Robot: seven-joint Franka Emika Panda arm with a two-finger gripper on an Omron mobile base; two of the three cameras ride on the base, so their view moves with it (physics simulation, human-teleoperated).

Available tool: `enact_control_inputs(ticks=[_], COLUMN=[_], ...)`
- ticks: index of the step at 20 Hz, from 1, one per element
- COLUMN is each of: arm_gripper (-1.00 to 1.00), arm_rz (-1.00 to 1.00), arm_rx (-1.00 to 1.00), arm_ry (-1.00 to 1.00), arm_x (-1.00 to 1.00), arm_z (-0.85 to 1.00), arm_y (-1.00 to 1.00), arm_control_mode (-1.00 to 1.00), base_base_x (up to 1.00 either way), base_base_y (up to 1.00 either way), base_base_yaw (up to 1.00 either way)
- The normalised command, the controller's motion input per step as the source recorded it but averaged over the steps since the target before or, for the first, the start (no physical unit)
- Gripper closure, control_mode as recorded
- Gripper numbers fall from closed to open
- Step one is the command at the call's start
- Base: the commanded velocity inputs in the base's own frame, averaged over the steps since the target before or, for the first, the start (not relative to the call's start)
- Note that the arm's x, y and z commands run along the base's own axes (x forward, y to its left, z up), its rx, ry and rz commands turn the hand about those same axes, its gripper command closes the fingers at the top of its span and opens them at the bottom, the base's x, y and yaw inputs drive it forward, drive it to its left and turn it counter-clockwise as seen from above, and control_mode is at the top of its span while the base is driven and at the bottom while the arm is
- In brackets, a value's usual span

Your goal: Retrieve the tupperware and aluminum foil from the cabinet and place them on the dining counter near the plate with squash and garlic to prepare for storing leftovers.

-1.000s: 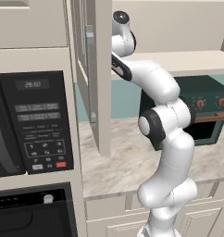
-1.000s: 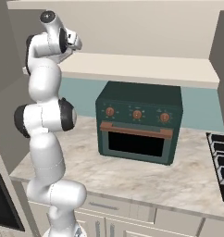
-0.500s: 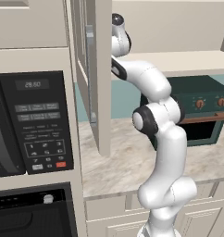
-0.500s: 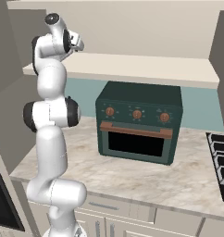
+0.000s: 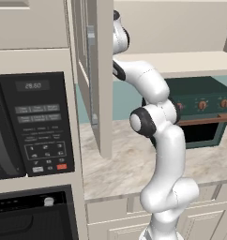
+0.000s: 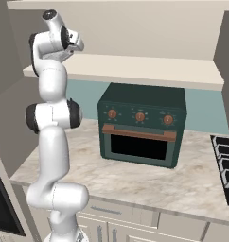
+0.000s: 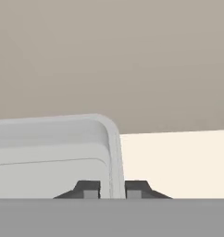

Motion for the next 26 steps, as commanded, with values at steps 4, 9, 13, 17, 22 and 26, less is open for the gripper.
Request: enact_control_inputs(ticks=[4, 9, 13, 17, 22, 26], arm_gripper=[1.00, 1.00, 1.00, 1.00, 1.00, 1.00], arm_rz=[0.00, -0.03, -0.07, -0.03, 0.00, 0.00], arm_rx=[-0.01, 0.00, 0.00, 0.00, -0.03, -0.03], arm_ry=[0.00, -0.13, -0.39, -0.42, -0.45, -0.32], arm_x=[0.00, -0.03, -0.03, 0.00, -0.17, -0.52], arm_z=[-0.14, -0.22, -0.32, -0.45, -0.52, -0.31], arm_y=[0.02, -0.05, -0.25, -0.31, -0.53, -0.80], arm_control_mode=[-1.00, -1.00, -1.00, -1.00, -1.00, -1.00], base_base_x=[0.00, 0.00, 0.00, 0.00, 0.00, 0.00], base_base_y=[0.00, 0.00, 0.00, 0.00, 0.00, 0.00], base_base_yaw=[0.00, 0.00, 0.00, 0.00, 0.00, 0.00])
